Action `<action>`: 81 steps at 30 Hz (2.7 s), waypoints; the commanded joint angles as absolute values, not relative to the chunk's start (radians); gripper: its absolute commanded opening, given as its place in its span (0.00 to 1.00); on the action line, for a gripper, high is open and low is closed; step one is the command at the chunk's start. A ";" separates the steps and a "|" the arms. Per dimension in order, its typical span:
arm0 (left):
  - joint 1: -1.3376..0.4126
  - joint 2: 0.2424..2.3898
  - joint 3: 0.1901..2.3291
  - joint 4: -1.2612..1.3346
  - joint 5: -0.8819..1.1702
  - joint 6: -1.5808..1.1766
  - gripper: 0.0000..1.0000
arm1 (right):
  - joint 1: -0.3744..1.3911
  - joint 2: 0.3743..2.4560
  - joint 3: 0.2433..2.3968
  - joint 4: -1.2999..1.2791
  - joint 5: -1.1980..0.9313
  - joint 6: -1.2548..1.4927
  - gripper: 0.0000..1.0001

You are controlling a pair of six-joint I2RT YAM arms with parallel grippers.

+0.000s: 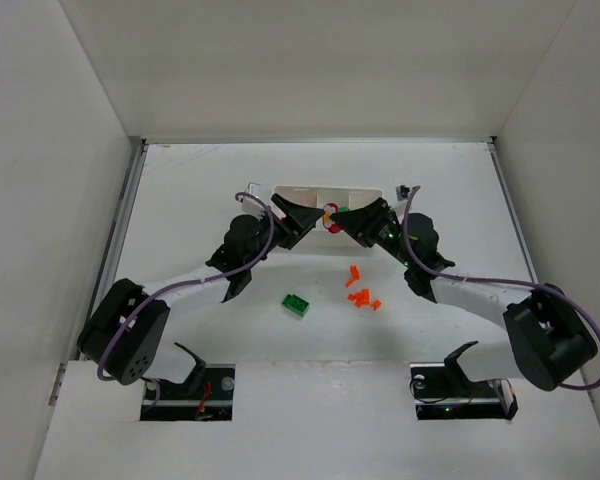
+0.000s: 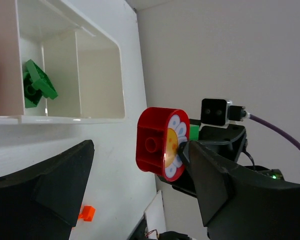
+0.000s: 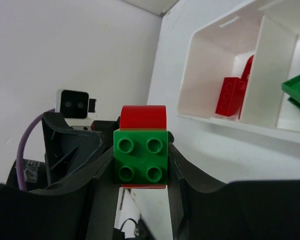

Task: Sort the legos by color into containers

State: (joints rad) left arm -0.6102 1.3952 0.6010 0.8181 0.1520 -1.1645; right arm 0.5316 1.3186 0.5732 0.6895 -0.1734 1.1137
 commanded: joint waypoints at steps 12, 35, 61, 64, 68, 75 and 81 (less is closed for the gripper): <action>-0.559 1.312 0.546 0.994 0.167 -1.201 0.70 | 0.579 1.526 0.641 1.110 -0.275 1.416 0.28; -0.553 1.356 0.580 1.020 0.156 -1.190 0.32 | 0.584 1.657 0.635 1.292 -0.333 1.532 0.34; -0.518 1.235 0.451 1.008 0.201 -1.215 0.23 | 0.570 1.624 0.600 1.279 -0.334 1.471 0.39; -0.507 1.229 0.442 1.008 0.201 -1.215 0.23 | 0.567 1.626 0.598 1.275 -0.337 1.468 0.33; -0.486 1.216 0.428 1.008 0.210 -1.215 0.21 | 0.558 1.614 0.591 1.246 -0.333 1.445 0.30; -0.400 1.155 0.381 0.994 0.259 -1.216 0.18 | 0.530 1.563 0.598 1.164 -0.348 1.381 0.30; -0.317 1.108 0.333 0.974 0.311 -1.218 0.17 | 0.533 1.549 0.637 1.072 -0.351 1.319 0.30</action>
State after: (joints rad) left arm -0.3454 1.1473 0.3542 0.9417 0.2752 -1.2289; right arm 0.5285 1.5761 0.5964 1.1019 -0.3580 1.3781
